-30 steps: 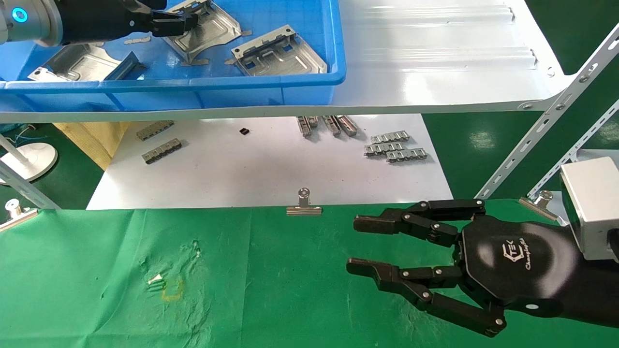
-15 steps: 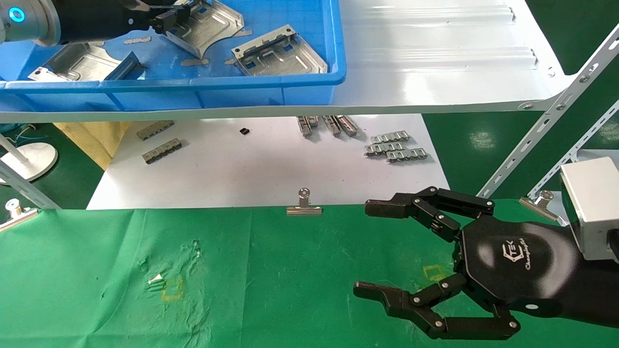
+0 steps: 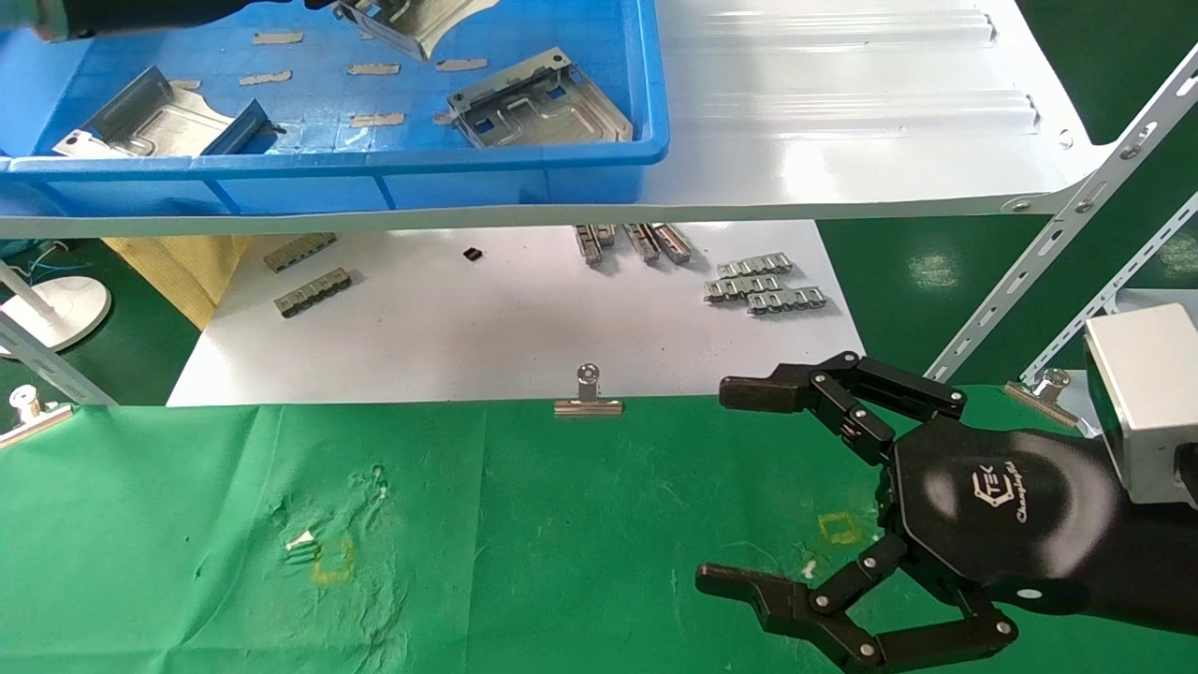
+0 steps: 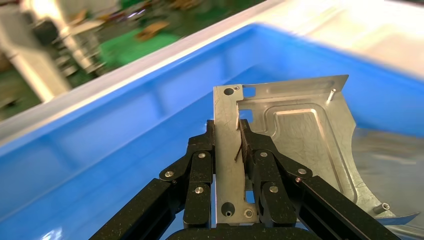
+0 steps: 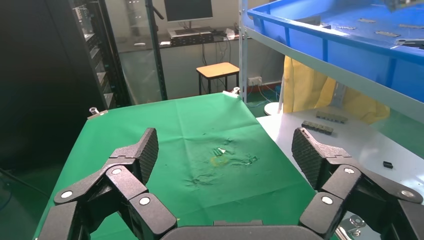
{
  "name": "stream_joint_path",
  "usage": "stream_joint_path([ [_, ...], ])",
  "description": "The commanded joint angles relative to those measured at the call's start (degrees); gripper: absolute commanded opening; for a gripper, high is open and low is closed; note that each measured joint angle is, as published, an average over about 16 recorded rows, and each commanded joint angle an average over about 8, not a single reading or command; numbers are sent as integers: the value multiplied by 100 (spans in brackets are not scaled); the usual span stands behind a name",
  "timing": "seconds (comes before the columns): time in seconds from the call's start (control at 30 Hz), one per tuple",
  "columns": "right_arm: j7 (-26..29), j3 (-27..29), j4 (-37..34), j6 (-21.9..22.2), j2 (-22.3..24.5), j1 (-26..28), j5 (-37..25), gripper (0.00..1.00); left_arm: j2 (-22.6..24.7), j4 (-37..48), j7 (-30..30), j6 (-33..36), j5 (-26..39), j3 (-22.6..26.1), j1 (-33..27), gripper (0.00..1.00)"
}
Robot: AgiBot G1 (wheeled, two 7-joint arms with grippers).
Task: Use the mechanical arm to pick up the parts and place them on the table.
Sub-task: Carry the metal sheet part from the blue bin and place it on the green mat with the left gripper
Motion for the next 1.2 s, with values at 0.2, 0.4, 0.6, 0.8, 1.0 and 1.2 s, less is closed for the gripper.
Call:
stream_joint_path([
  [0.2,0,0,0,0,0,0,0,100,-547,-170,398,1840,-338,-188,54,0],
  [0.4,0,0,0,0,0,0,0,100,-1026,-815,669,2602,-678,-150,539,0],
  [0.6,0,0,0,0,0,0,0,100,-1832,-2547,664,2606,-1442,359,1424,0],
  [0.8,0,0,0,0,0,0,0,100,-2591,-3402,865,2543,-1928,1021,2138,0],
  [1.0,0,0,0,0,0,0,0,100,-2854,-3379,1820,2465,-1683,1653,2505,0],
  [1.2,0,-1,0,0,0,0,0,100,-2605,-2900,2970,2373,-1200,2068,2628,0],
])
